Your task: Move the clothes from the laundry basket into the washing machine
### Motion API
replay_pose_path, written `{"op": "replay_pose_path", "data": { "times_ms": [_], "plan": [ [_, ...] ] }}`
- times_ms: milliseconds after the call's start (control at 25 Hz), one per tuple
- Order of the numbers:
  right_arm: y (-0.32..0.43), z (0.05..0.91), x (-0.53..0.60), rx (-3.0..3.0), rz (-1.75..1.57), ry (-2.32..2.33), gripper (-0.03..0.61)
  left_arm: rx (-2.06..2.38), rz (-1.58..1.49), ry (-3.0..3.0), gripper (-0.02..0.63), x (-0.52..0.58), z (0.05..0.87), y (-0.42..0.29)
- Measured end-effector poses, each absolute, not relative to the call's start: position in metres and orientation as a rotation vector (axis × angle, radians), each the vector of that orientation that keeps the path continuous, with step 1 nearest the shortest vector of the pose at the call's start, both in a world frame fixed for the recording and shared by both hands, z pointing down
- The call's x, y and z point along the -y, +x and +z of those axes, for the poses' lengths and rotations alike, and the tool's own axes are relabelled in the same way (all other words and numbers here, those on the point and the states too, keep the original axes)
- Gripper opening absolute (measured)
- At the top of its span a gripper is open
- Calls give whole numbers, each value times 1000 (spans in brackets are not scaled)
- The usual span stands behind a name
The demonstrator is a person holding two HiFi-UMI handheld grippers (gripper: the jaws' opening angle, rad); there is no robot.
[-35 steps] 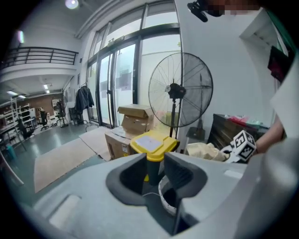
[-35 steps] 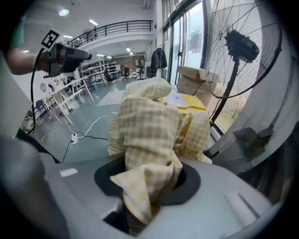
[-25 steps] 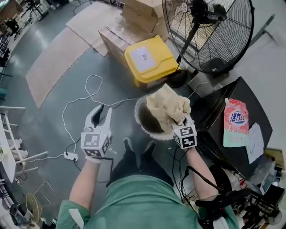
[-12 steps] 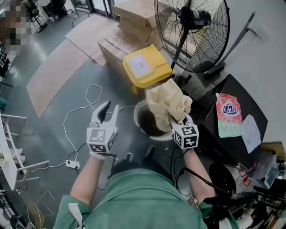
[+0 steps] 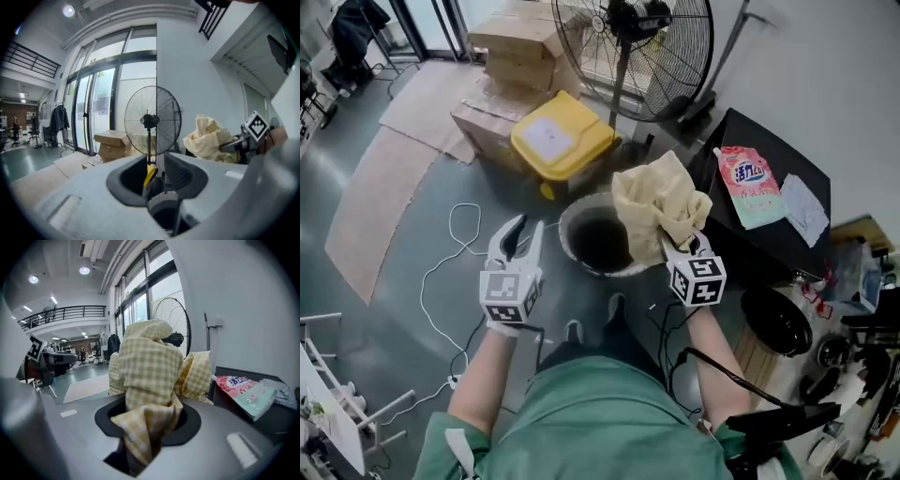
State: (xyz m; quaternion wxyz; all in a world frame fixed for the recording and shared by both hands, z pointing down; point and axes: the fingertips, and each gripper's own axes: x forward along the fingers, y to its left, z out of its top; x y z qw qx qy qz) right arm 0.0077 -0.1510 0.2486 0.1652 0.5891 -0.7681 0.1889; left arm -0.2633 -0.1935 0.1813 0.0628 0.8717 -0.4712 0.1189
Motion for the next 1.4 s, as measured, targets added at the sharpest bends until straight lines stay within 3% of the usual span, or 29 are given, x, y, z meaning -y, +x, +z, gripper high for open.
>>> {"op": "replay_pose_path", "data": {
  "times_ms": [720,1160,1400],
  "plan": [
    [132,253,-47,1777,683,2219,147,885,400,2855,107,110,199,-126],
    [246,275,-181,1702,768,2299,147,795,472,2898,107,-4,203,3],
    [299,303,-246,1690,828,2285,147,836,518,2874,107,-70,216,38]
  ]
}}
